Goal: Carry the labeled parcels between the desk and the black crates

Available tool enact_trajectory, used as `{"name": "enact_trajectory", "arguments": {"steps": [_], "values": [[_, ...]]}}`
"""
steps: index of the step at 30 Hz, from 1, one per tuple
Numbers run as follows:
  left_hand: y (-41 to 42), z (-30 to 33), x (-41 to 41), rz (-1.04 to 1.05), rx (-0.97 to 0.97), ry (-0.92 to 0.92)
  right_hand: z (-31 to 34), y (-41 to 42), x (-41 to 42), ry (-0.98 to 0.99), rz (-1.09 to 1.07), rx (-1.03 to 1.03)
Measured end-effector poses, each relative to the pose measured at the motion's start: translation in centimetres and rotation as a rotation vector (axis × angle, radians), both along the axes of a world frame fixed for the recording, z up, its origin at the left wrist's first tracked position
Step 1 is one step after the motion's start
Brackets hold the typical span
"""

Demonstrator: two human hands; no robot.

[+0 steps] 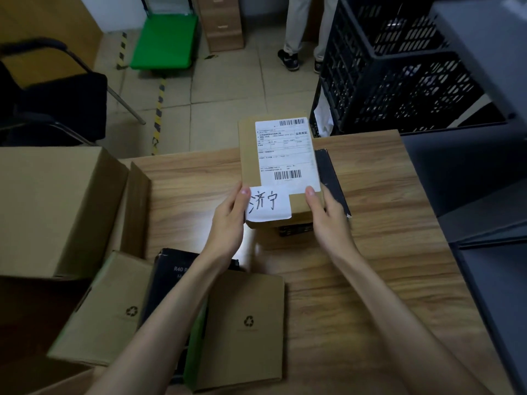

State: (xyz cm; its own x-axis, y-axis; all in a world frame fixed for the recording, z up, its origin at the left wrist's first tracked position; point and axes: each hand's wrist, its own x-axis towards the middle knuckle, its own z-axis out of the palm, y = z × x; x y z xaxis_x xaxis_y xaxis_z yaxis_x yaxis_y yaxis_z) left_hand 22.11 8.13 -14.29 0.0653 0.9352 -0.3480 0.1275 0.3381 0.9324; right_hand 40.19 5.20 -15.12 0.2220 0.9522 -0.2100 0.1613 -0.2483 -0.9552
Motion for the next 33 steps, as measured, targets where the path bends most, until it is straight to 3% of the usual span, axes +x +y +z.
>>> {"name": "enact_trajectory", "arguments": {"steps": [7,22,27,33], "values": [[0.1,9.1,-2.2,0.030,0.156,-0.035,9.6,0.0,-2.4,-0.011,-0.031,0.234],[-0.9,42.6,-7.0,-0.087,0.774,-0.143,42.0,-1.6,-7.9,0.005,-0.044,0.808],[-1.3,49.1,-7.8,-0.127,0.828,-0.136,48.5,-1.8,-8.8,0.029,-0.050,0.900],[-1.6,50.7,-9.5,-0.092,0.906,-0.136,50.3,-1.4,-10.6,0.028,-0.027,0.913]]}}
